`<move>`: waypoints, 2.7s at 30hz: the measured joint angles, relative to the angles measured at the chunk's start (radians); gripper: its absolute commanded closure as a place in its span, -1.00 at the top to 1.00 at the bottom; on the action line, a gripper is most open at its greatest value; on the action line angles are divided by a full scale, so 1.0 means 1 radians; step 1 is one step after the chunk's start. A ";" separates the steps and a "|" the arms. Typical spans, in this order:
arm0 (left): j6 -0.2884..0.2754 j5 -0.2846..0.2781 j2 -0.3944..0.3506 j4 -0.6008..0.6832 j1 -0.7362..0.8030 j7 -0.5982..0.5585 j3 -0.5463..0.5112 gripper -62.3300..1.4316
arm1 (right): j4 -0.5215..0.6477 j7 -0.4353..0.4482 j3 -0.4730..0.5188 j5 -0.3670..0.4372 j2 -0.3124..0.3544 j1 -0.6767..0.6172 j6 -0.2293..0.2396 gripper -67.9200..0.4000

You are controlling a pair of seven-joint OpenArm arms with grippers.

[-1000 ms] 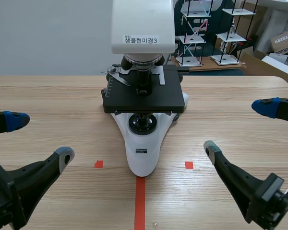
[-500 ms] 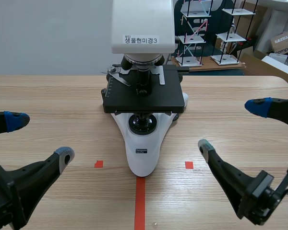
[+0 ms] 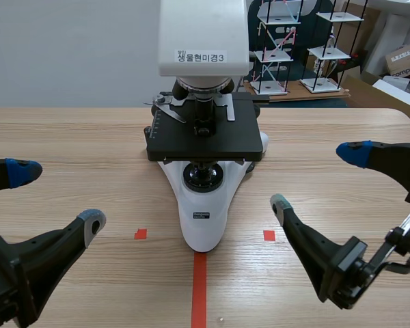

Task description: Return to the home posture

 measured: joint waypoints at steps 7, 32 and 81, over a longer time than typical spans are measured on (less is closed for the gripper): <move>0.000 0.000 0.000 0.000 0.000 0.000 0.000 1.00 | 0.000 0.000 -0.026 -0.002 -0.020 -0.001 0.000 1.00; 0.000 0.000 0.000 0.000 0.000 0.000 0.000 1.00 | 0.047 -0.003 -0.032 -0.002 -0.008 -0.047 -0.023 1.00; 0.000 0.000 0.000 0.000 0.000 0.000 0.000 1.00 | 0.047 -0.003 -0.032 -0.002 -0.008 -0.047 -0.023 1.00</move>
